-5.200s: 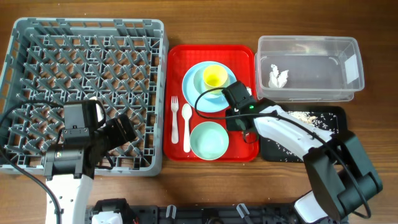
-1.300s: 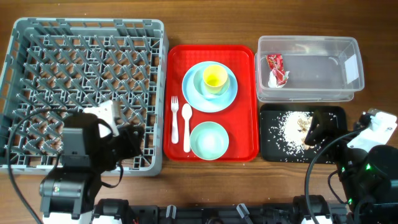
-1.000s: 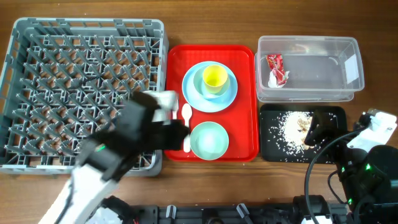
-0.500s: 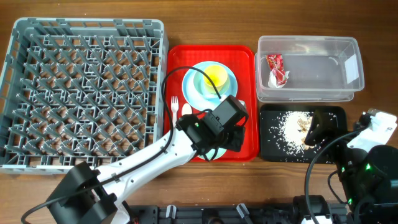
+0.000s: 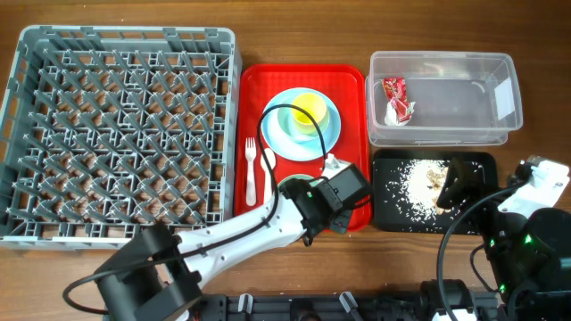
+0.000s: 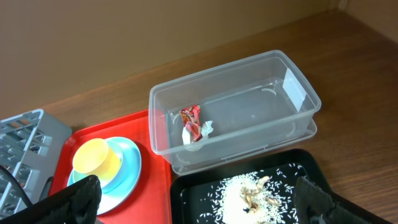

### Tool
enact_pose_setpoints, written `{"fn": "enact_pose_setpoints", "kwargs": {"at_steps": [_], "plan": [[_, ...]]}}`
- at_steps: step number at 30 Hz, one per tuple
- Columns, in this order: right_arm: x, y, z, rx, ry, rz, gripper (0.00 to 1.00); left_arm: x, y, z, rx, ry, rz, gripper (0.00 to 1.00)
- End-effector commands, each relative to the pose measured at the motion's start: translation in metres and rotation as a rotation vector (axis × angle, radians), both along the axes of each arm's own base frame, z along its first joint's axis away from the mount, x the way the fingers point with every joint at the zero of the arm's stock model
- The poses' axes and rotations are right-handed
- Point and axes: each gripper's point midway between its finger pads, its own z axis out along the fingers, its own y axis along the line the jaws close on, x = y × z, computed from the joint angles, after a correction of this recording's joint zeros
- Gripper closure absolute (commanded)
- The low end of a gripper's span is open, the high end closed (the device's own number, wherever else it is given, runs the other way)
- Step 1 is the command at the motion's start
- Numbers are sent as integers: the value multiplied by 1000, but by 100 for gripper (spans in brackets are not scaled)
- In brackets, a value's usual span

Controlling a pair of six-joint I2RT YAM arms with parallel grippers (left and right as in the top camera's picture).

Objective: Sort waste into correct bins and load items into the dishwasher rack
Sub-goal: 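Reach the left gripper to the green bowl and grasp its rim, then lift the green bowl and carry it over the dish rack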

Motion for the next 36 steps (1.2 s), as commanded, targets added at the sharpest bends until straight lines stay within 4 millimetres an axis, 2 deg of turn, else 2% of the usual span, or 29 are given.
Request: {"fn": "enact_pose_setpoints", "kwargs": {"at_steps": [1, 4, 11, 17, 26, 30, 36], "plan": [[0, 1, 4, -10, -8, 16, 0, 11, 5, 0, 51, -58, 19, 83], [0, 1, 4, -10, -8, 16, 0, 8, 6, -1, 57, -52, 15, 82], [0, 1, 4, -11, -8, 16, 0, -13, -1, -14, 101, -39, -46, 80], [0, 1, 4, -11, -8, 16, 0, -8, 6, -31, 184, -78, -40, 80], [0, 1, 4, -11, -8, 16, 0, -6, 4, -30, 177, -91, -37, 89], [0, 2, 4, -10, -8, 16, 0, 2, 6, -23, 180, -138, -22, 88], [0, 1, 4, -11, -8, 16, 0, 3, 4, -14, 158, -150, -19, 86]]}}
